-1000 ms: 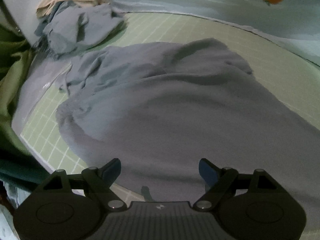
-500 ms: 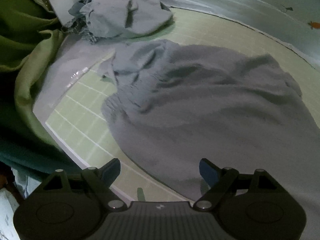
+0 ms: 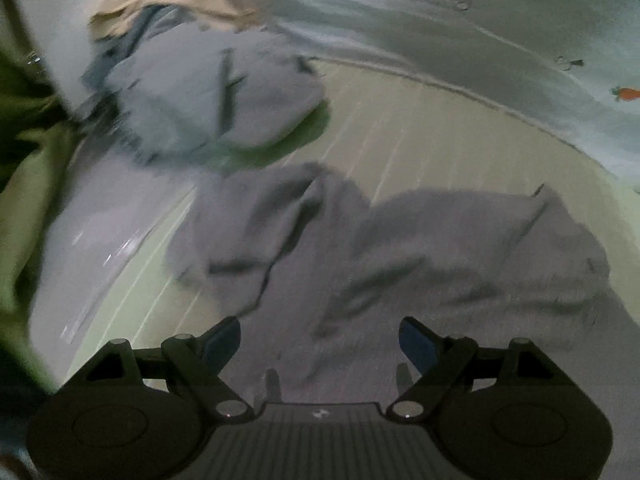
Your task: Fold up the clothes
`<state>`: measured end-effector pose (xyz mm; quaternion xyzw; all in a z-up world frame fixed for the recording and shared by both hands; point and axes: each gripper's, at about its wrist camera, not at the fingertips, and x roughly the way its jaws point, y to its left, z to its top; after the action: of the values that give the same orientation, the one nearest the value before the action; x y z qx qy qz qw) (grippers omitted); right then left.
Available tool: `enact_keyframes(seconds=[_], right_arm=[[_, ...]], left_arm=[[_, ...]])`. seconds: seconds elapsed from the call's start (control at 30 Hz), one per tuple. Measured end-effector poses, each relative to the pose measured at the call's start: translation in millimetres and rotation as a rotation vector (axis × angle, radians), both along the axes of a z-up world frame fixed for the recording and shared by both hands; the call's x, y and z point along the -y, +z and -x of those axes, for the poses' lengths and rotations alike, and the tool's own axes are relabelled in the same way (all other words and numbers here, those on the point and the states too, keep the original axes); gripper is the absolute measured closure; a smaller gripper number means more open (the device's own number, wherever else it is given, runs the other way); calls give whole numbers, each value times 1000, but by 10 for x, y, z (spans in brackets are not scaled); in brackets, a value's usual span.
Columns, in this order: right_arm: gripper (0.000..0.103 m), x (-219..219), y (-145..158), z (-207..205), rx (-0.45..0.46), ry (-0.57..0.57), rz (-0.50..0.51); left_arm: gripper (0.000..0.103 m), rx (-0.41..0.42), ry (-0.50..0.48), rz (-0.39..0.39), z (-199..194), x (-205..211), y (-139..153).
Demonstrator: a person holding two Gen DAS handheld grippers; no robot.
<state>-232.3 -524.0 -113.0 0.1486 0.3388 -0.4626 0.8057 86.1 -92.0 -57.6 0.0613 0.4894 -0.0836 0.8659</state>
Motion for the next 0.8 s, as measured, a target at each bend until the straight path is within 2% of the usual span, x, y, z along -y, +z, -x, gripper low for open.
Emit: enact_keyframes(seconds=[0.2, 0.3, 0.37, 0.4, 0.43, 0.47, 0.5, 0.53, 0.67, 0.8], right_arm=[[0, -217, 57, -219, -4, -15, 15], [0, -197, 65, -277, -5, -68, 12], [0, -154, 70, -313, -4, -104, 10], [0, -130, 72, -335, -4, -119, 10], [0, -89, 76, -364, -4, -122, 5], [0, -47, 81, -392, -5, -124, -1], [0, -7, 85, -421, -5, -125, -6], [0, -14, 97, -442, -8, -103, -3], [0, -75, 109, -515, -30, -3, 13], [0, -144, 59, -586, -31, 87, -21]], left_arm=[[16, -19, -127, 17, -516, 345, -161], [16, -64, -144, 0, -715, 481, -340], [22, -87, -148, 3, -784, 521, -422], [34, -89, -149, 12, -781, 514, -435], [53, -92, -151, 21, -779, 508, -448], [62, -94, -153, 30, -776, 501, -461], [88, -90, -148, 32, -743, 480, -465], [95, -84, -142, 31, -702, 455, -466], [97, -69, -133, 126, -431, 274, -378], [97, -59, -123, 140, -72, 102, -267]])
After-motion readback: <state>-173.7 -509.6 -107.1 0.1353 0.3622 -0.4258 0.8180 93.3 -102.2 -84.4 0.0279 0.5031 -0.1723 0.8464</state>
